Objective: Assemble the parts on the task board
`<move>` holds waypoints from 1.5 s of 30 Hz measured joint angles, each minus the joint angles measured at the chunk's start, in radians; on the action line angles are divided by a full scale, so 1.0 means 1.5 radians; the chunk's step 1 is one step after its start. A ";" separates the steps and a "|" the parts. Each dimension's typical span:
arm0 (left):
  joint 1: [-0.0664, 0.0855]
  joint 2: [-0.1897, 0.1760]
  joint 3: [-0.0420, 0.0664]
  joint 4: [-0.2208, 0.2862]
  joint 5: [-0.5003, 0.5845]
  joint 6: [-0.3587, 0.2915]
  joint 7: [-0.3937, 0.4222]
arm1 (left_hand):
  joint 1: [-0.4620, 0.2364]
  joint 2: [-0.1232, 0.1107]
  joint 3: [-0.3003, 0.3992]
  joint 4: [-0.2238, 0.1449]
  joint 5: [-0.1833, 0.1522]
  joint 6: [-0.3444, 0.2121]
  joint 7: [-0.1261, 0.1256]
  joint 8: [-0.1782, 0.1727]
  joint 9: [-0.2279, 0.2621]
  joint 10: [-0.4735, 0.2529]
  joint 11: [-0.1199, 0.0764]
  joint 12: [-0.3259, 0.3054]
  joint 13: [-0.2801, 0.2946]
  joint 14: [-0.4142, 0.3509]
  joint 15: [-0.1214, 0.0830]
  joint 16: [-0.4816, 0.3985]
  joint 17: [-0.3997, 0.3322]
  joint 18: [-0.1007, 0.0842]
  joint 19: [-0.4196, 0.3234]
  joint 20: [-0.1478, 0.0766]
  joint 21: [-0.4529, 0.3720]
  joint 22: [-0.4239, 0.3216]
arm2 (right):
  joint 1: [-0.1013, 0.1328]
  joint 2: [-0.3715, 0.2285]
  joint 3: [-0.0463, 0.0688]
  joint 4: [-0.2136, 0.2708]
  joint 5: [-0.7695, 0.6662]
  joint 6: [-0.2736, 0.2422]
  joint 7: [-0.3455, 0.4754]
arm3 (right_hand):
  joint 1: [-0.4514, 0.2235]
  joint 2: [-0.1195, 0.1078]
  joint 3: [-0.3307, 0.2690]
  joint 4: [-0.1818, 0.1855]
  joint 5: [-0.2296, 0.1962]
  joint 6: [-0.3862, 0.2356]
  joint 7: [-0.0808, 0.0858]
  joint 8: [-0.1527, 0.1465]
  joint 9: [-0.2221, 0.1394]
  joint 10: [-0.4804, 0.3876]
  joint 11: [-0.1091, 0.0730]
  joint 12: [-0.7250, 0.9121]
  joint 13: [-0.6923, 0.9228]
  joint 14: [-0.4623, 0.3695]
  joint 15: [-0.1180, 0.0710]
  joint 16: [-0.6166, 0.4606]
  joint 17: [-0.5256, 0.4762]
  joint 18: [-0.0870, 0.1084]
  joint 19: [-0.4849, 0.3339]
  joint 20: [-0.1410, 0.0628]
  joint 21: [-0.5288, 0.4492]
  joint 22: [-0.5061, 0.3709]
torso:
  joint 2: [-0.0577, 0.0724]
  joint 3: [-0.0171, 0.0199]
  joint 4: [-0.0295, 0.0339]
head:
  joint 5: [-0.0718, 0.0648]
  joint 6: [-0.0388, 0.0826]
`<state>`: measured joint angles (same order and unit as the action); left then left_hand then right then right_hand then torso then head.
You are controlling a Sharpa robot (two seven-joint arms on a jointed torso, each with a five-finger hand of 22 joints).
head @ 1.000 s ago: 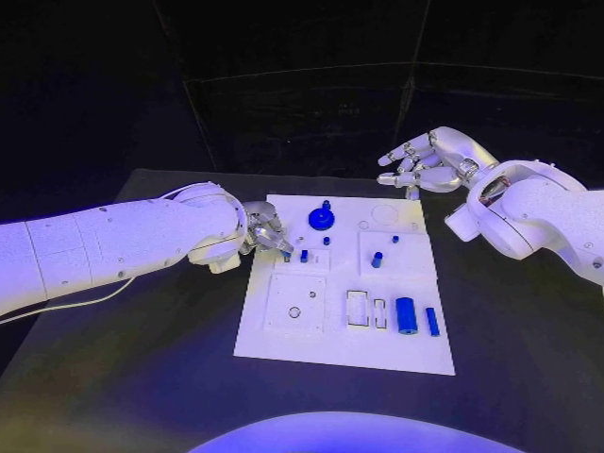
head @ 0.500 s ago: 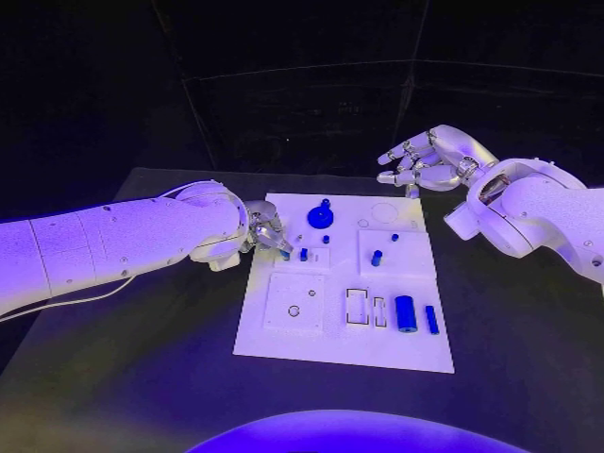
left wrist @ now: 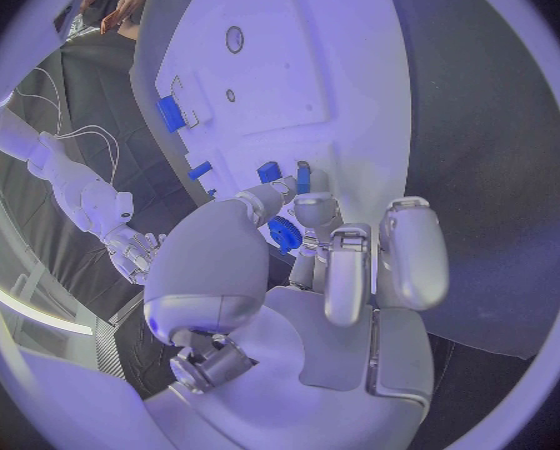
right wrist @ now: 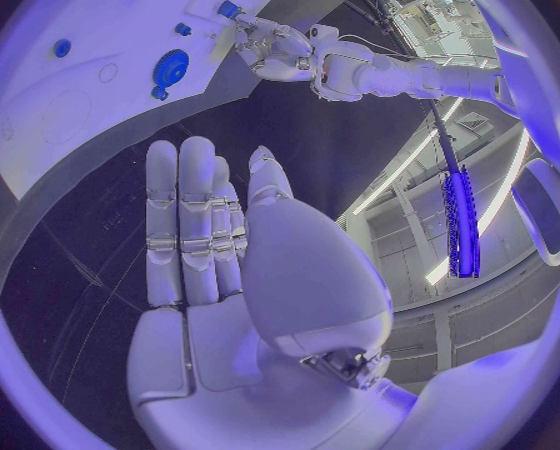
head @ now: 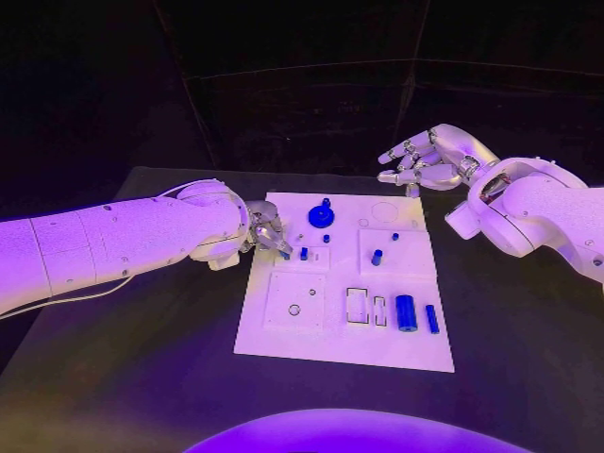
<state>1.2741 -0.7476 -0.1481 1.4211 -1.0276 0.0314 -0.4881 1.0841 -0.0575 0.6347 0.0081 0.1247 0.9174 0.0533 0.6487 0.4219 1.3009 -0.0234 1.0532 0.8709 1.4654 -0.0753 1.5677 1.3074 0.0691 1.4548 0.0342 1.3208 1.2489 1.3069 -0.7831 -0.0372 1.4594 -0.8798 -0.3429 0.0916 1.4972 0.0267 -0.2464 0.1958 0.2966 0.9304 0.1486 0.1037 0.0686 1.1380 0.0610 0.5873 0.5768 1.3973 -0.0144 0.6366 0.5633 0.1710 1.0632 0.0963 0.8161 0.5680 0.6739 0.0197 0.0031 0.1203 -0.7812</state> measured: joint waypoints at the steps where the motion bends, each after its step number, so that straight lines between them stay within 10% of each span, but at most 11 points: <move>1: 0.000 0.000 0.000 0.001 -0.001 0.001 0.000 | 0.000 0.000 0.000 0.000 0.000 0.000 0.000 0.001 0.000 0.000 0.000 0.000 0.000 0.001 -0.001 0.000 0.000 0.000 0.000 0.000 0.000 0.000 | 0.000 0.000 0.000 0.000 0.000 0.000 0.000 | 0.000 0.000 0.000 0.000 0.000 0.000 0.000 0.000 0.000 0.000 0.000 0.000 0.000 0.000 0.000 0.000 0.000 0.000 0.000 0.000 0.000 0.000 | 0.000 -0.0001 0.0000 | 0.000 0.000; 28: 0.000 0.004 0.001 -0.003 -0.007 0.009 -0.005 | -0.025 -0.008 -0.002 -0.025 -0.001 0.007 -0.007 0.014 0.001 0.006 -0.004 0.000 -0.011 -0.002 -0.003 0.000 0.000 0.000 0.004 -0.004 0.000 0.003 | 0.000 -0.001 0.000 0.000 0.000 0.000 0.000 | 0.000 0.000 -0.002 0.002 0.003 0.000 0.000 0.000 0.000 0.000 0.000 0.003 -0.001 0.000 0.000 -0.002 0.001 0.000 0.000 0.000 -0.003 -0.001 | 0.000 0.0003 0.0000 | 0.001 -0.003; 45: -0.001 0.014 0.000 -0.020 -0.009 0.024 -0.010 | -0.056 -0.010 -0.055 0.007 0.002 0.020 -0.015 0.018 -0.011 0.009 -0.007 0.014 0.009 0.001 -0.006 0.000 0.000 0.000 0.004 -0.004 0.000 0.006 | 0.000 -0.001 0.000 0.001 0.000 0.000 0.000 | 0.000 0.000 -0.002 0.002 0.002 0.000 0.000 0.000 0.000 0.000 0.000 0.003 0.000 0.000 0.000 -0.002 0.002 0.000 0.000 0.000 -0.003 0.000 | 0.000 0.0003 -0.0006 | -0.001 -0.005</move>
<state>1.2731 -0.7263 -0.1476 1.3908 -1.0415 0.0676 -0.5034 1.0006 -0.0722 0.5527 0.0184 0.1284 0.9475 0.0303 0.6751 0.4060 1.3152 -0.0343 1.0734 0.8849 1.4670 -0.0839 1.5677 1.3074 0.0692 1.4612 0.0278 1.3208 1.2573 1.3068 -0.7849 -0.0372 1.4609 -0.8798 -0.3425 0.0916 1.4972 0.0267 -0.2490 0.1984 0.3003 0.9304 0.1485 0.1037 0.0686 1.1380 0.0609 0.5914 0.5761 1.3973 -0.0144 0.6329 0.5659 0.1709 1.0632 0.0963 0.8120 0.5673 0.6744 0.0200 0.0022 0.1184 -0.7882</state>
